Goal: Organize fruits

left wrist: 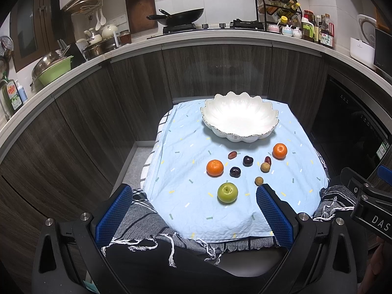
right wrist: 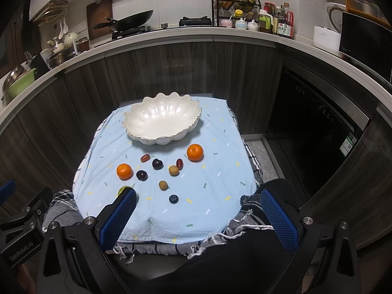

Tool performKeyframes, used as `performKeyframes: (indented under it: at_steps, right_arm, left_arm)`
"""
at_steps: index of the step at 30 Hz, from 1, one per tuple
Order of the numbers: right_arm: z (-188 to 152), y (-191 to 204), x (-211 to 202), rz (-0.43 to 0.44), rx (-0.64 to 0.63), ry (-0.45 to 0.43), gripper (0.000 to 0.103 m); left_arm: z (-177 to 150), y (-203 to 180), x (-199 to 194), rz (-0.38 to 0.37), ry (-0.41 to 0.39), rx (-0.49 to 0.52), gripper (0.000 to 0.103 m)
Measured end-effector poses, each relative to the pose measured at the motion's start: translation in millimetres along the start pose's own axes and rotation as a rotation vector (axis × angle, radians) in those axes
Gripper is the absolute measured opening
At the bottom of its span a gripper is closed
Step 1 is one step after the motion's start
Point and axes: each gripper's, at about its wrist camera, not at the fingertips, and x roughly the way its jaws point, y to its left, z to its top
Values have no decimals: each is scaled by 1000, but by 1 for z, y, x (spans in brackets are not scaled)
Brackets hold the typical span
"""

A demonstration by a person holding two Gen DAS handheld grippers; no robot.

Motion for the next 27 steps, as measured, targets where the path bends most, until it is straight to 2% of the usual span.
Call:
performKeyframes:
  at_steps: [17, 27]
  right_arm:
    - [11, 3, 22, 3, -1, 21, 102]
    - [17, 7, 48, 5, -25, 41, 102]
  left_arm:
    - [12, -6, 20, 19, -2, 37, 103]
    - [13, -16, 54, 7, 44, 67, 103]
